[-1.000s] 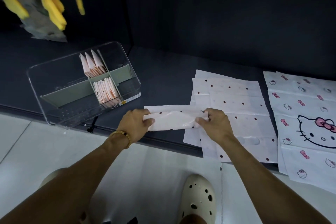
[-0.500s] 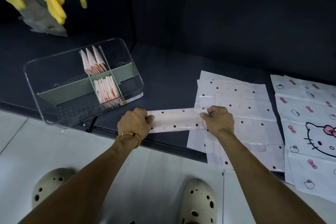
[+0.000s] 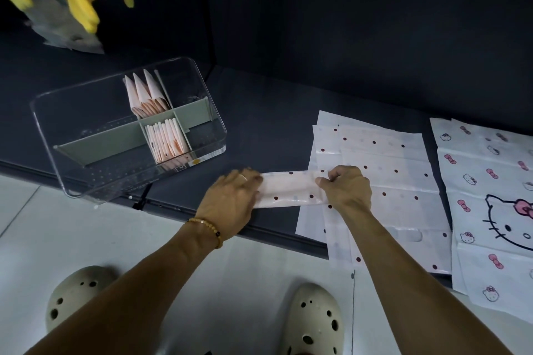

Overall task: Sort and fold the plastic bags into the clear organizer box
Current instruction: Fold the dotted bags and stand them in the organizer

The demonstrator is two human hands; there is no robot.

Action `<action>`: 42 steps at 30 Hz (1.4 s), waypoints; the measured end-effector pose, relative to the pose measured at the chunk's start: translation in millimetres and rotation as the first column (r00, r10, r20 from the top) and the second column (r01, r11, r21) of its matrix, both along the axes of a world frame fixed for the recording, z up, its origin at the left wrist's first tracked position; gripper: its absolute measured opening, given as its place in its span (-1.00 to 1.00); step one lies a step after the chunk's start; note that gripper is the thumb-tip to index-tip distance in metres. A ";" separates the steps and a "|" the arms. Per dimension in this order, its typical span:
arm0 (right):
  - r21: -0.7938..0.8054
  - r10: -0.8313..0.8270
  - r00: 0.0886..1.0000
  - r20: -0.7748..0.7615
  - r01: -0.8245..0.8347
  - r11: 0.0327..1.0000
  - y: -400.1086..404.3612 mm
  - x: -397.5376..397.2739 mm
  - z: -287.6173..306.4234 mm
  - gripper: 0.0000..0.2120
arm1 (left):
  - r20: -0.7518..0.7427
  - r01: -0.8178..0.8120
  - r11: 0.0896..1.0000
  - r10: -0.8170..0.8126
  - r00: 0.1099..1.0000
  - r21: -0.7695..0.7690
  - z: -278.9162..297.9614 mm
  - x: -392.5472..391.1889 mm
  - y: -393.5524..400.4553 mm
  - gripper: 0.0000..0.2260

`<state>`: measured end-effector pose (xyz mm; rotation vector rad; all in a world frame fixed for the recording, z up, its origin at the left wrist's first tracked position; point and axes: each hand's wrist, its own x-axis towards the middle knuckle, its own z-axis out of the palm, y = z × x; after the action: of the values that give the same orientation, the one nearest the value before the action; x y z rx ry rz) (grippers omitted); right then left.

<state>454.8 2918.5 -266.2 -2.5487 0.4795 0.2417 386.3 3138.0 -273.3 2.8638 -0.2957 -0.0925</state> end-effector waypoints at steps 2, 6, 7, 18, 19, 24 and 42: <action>-0.009 0.010 1.000 0.004 -0.010 1.000 0.3 0.0 0.2 -0.83 | -0.100 0.096 0.995 -0.093 0.991 0.023 -5.8 -0.4 3.1 -0.58; -0.019 0.023 1.000 -0.004 -0.023 1.000 1.1 -1.6 2.2 -0.81 | -0.114 0.097 0.995 -0.097 0.989 -0.004 -14.1 -0.2 11.7 -0.54; -0.048 0.025 1.000 0.001 -0.025 0.999 2.1 -3.8 5.9 -0.79 | -0.111 0.096 0.995 -0.097 0.989 -0.019 -15.2 -0.7 12.6 -0.54; -0.275 0.791 0.605 0.092 -0.748 0.604 71.0 -59.9 -27.4 -0.45 | -0.049 0.109 0.990 -0.114 0.992 -0.088 -21.8 -5.6 10.3 -0.51; -0.287 0.794 0.599 0.102 -0.747 0.600 66.8 -59.4 -29.7 -0.47 | -0.049 0.111 0.991 -0.115 0.992 -0.069 -22.9 -6.0 10.9 -0.51; -0.312 0.776 0.623 0.101 -0.721 0.619 34.2 -52.9 -28.9 -0.52 | -0.069 0.113 0.992 -0.116 0.991 -0.054 -24.6 -4.8 14.8 -0.51; -0.481 0.814 0.555 0.173 -0.674 0.562 25.4 -80.9 -5.1 -0.78 | 0.067 -0.052 0.990 0.044 0.997 0.130 -1.8 -60.1 6.3 -0.53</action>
<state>374.0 2944.0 -271.3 -2.9083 -0.8761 -0.0660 326.2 3144.3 -275.2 3.0075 -0.2413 -0.0114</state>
